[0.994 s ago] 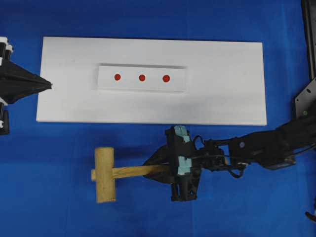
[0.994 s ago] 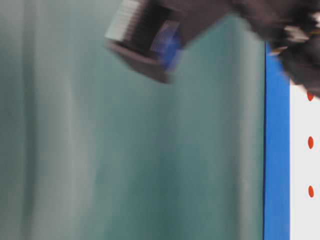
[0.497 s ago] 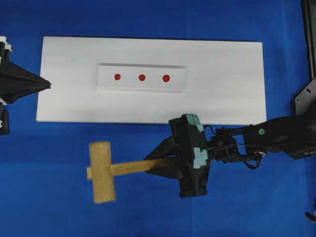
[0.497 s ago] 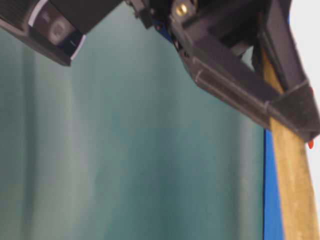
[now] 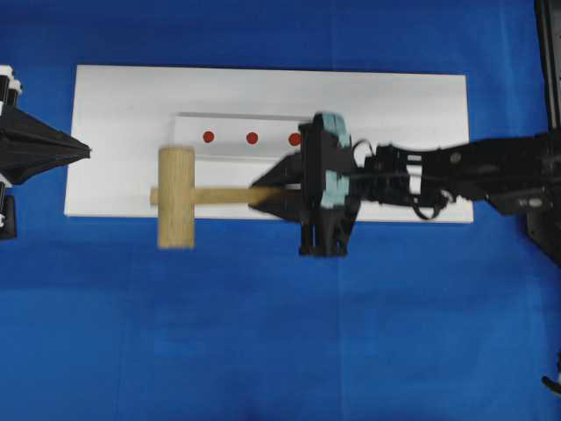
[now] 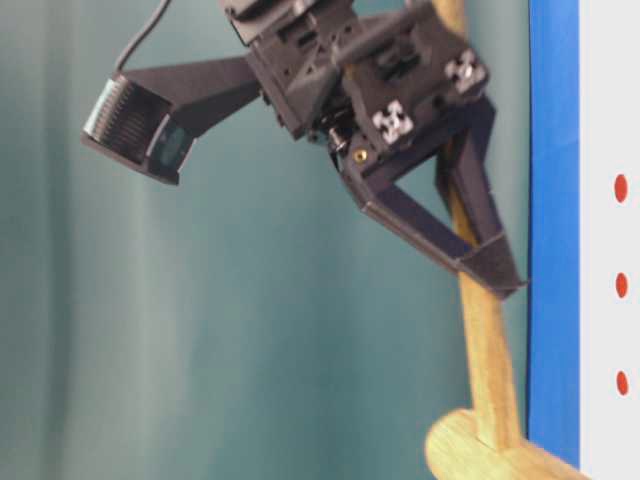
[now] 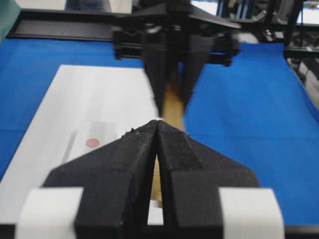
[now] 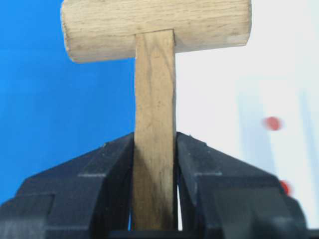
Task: Hit the mark with a hammer.
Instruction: 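Lift the mallet with the right gripper and carry it over the red dots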
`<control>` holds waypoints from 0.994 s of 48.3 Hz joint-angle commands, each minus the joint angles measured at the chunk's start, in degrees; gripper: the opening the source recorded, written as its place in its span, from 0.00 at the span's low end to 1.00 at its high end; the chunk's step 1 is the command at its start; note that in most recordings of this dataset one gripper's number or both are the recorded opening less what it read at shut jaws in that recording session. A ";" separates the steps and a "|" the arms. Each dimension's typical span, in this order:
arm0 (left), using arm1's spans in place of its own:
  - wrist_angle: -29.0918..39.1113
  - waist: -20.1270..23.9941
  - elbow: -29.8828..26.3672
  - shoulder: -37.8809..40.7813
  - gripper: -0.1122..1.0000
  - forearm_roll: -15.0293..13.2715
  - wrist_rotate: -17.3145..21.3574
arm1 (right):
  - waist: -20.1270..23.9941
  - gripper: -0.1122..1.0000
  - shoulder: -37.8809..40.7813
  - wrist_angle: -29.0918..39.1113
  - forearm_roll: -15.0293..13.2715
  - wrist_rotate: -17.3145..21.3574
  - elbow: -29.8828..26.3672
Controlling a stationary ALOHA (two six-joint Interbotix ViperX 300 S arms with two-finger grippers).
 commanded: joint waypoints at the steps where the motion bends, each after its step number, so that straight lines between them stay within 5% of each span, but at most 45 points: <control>1: -0.26 0.00 -0.79 0.26 0.10 -0.09 -0.09 | -1.23 0.18 -2.46 -0.53 -0.09 -1.76 -0.79; 14: -0.18 0.00 -0.79 0.26 0.10 0.00 -1.32 | -2.20 0.19 -3.43 -1.32 -0.88 -5.01 -0.79; 21: 0.00 0.00 -0.70 0.26 0.10 -0.09 -1.58 | -2.29 0.18 -3.96 -4.13 -3.25 -9.84 -1.14; 29: 0.00 0.00 -0.79 0.26 0.10 -0.09 -1.67 | -2.72 0.18 -4.04 -7.38 -5.62 -20.21 -1.14; 43: 0.35 0.00 -0.70 0.26 0.10 -0.18 -3.78 | -2.99 0.18 -4.04 -15.56 -5.10 -42.01 -0.26; 48: 0.26 0.00 -0.79 0.26 0.10 -0.18 -4.04 | -3.08 0.19 -4.04 -16.96 -3.69 -46.58 -0.26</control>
